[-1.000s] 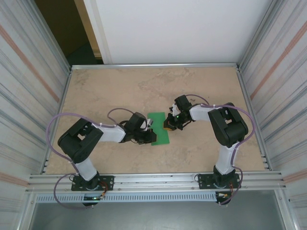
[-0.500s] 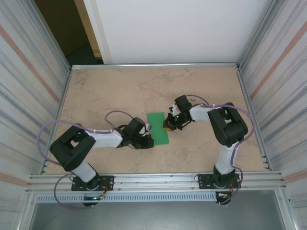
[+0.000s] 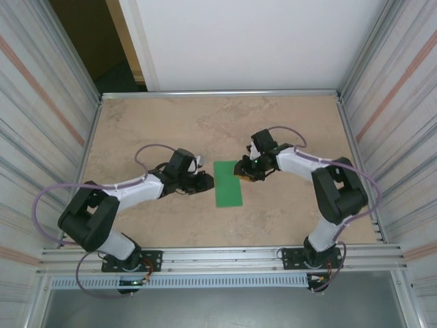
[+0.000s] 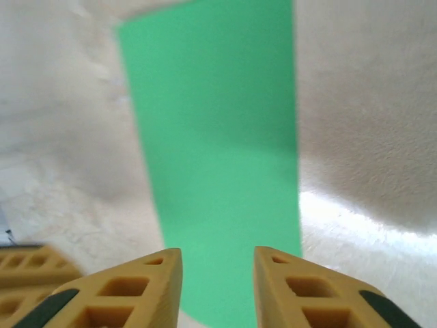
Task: Fold a paper plane with a square sheet of paper (pick it up from the middle)
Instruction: Fold the triangle a second time at the center of the table.
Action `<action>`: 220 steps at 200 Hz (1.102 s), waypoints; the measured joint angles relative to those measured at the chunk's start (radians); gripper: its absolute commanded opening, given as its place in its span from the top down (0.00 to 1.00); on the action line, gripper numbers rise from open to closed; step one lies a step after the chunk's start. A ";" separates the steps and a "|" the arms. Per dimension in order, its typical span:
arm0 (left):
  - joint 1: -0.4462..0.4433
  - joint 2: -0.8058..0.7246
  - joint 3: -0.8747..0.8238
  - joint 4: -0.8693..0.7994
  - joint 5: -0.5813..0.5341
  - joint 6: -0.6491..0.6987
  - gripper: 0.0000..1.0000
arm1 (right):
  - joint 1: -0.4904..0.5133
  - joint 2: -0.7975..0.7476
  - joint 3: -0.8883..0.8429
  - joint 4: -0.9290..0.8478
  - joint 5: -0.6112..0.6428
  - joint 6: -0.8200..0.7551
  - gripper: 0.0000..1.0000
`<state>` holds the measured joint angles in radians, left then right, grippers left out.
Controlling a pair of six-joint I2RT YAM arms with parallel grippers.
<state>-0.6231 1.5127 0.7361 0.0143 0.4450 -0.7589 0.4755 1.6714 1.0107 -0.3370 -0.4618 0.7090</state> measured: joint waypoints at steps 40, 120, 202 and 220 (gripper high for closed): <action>0.000 0.102 0.053 0.047 0.035 -0.022 0.78 | -0.019 -0.163 -0.098 0.028 0.055 0.025 0.56; 0.000 0.265 0.151 0.050 0.030 -0.062 0.79 | -0.001 -0.174 -0.253 0.054 0.047 0.091 0.57; 0.000 0.297 0.163 0.000 -0.033 -0.162 0.82 | 0.002 -0.214 -0.284 0.065 0.072 0.153 0.61; 0.000 0.301 0.170 -0.010 -0.036 -0.178 0.82 | 0.005 -0.221 -0.291 0.063 0.063 0.161 0.62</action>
<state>-0.6235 1.8133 0.9062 0.0044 0.4091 -0.9371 0.4801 1.4502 0.7193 -0.2737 -0.3992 0.8696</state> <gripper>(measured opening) 0.182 0.390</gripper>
